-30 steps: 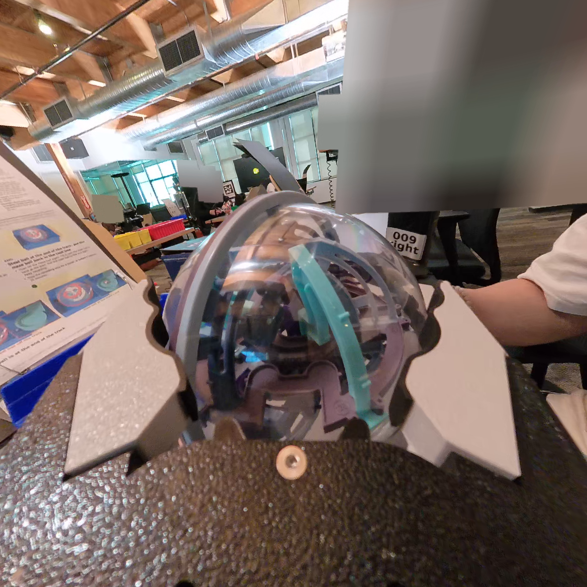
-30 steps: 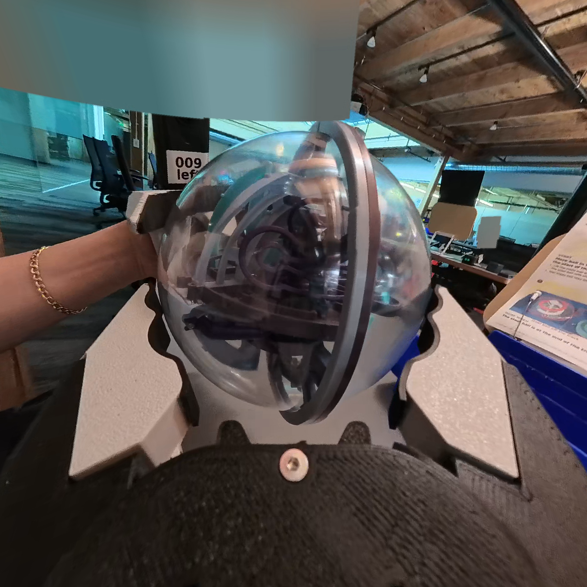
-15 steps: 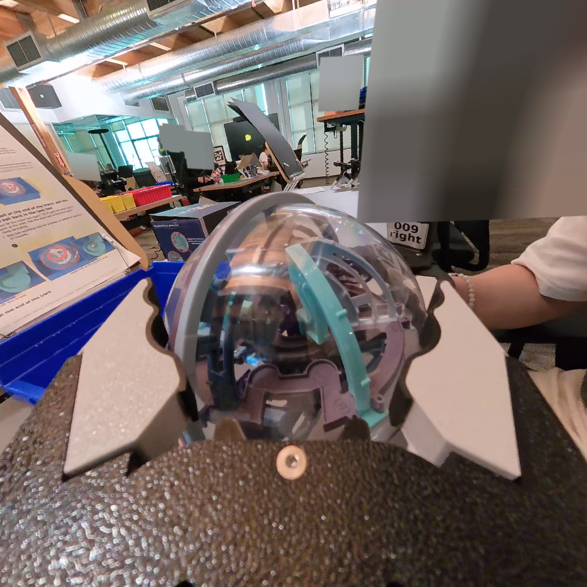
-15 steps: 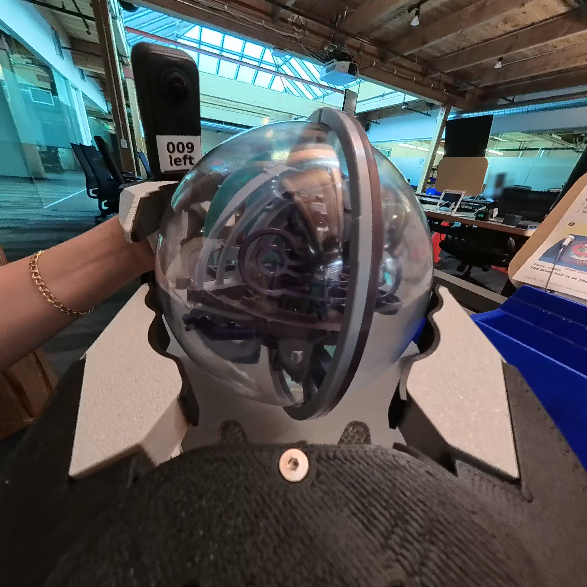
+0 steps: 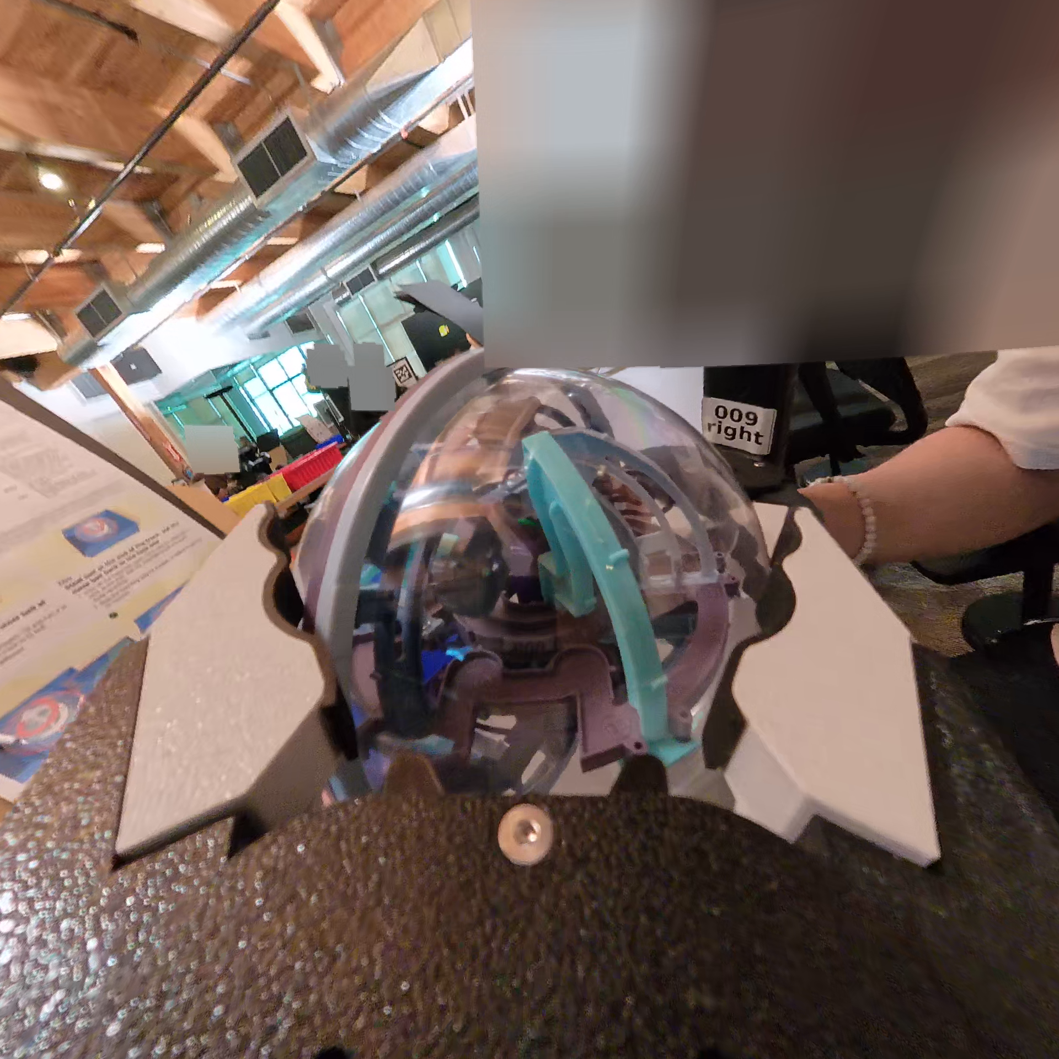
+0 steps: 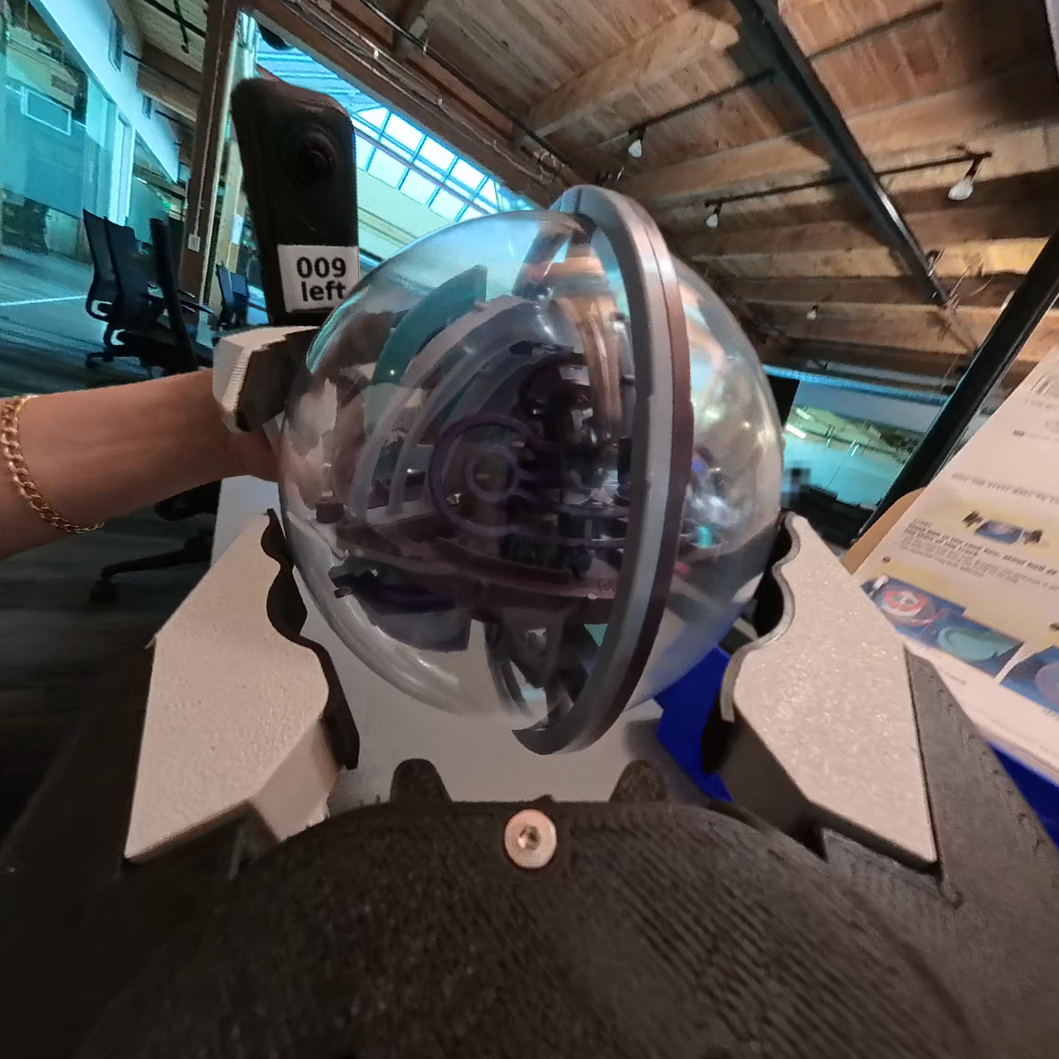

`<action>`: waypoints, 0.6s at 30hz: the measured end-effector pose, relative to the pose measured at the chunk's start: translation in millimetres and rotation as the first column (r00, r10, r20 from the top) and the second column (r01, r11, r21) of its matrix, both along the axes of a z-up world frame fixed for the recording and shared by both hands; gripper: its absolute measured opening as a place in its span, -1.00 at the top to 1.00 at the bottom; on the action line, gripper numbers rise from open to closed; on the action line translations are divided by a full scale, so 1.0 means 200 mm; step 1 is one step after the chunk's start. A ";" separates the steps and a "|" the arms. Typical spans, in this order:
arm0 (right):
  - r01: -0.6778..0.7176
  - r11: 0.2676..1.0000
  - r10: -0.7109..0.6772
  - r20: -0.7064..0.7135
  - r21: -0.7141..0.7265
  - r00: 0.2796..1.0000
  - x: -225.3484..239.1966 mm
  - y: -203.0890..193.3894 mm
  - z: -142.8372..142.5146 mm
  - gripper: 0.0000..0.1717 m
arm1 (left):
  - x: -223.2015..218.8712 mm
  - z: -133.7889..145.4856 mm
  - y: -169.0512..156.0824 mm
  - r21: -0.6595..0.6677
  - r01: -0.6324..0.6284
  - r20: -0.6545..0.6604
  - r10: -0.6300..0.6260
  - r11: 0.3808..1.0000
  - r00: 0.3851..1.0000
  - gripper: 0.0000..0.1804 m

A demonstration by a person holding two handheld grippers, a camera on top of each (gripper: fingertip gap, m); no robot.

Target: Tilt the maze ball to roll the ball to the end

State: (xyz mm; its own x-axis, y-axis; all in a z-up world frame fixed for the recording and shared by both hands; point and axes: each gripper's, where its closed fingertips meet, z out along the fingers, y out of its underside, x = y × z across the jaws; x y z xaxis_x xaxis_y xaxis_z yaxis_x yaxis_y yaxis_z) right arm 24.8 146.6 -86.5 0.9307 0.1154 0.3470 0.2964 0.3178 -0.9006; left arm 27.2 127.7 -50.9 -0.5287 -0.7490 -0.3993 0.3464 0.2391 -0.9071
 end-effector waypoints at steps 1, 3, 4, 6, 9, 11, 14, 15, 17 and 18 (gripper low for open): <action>0.002 1.000 -0.002 0.013 0.021 1.000 0.00 -0.01 0.01 -0.83 | -0.01 0.01 -0.01 0.003 0.007 0.017 -0.007 1.000 1.000 -0.74; 0.004 0.998 -0.006 0.029 0.059 1.000 -0.01 -0.03 0.04 -0.82 | -0.02 0.03 -0.03 0.011 0.019 0.041 -0.020 1.000 0.999 -0.74; 0.005 0.997 -0.008 0.036 0.077 0.999 -0.01 -0.04 0.05 -0.82 | -0.02 0.04 -0.03 0.014 0.025 0.050 -0.025 1.000 0.998 -0.74; 0.007 0.996 -0.011 0.043 0.094 0.999 -0.01 -0.04 0.06 -0.82 | -0.02 0.05 -0.04 0.020 0.032 0.060 -0.033 0.999 0.998 -0.74; 0.003 0.995 -0.007 0.039 0.096 0.999 -0.02 -0.05 0.07 -0.83 | -0.02 0.06 -0.05 0.012 0.034 0.057 -0.034 0.999 0.998 -0.74; -0.006 0.995 0.003 0.032 0.098 0.999 -0.02 -0.06 0.08 -0.82 | -0.02 0.06 -0.05 -0.004 0.038 0.049 -0.037 0.999 0.998 -0.74; -0.025 0.998 0.025 -0.007 0.055 1.000 -0.01 -0.04 0.05 -0.82 | 0.00 0.04 -0.04 -0.011 0.016 0.005 -0.016 1.000 1.000 -0.74; -0.027 0.999 0.027 -0.022 0.023 0.999 0.00 -0.03 0.03 -0.82 | 0.01 0.03 -0.03 0.000 -0.003 -0.016 0.003 1.000 1.000 -0.74; -0.038 0.999 0.036 -0.056 -0.039 0.998 0.03 -0.01 -0.02 -0.82 | 0.04 0.00 -0.02 0.037 -0.045 -0.067 0.048 0.998 0.997 -0.74; -0.047 0.997 0.042 -0.074 -0.060 0.996 0.03 0.00 -0.03 -0.82 | 0.06 -0.02 -0.02 0.054 -0.063 -0.092 0.068 0.997 0.993 -0.74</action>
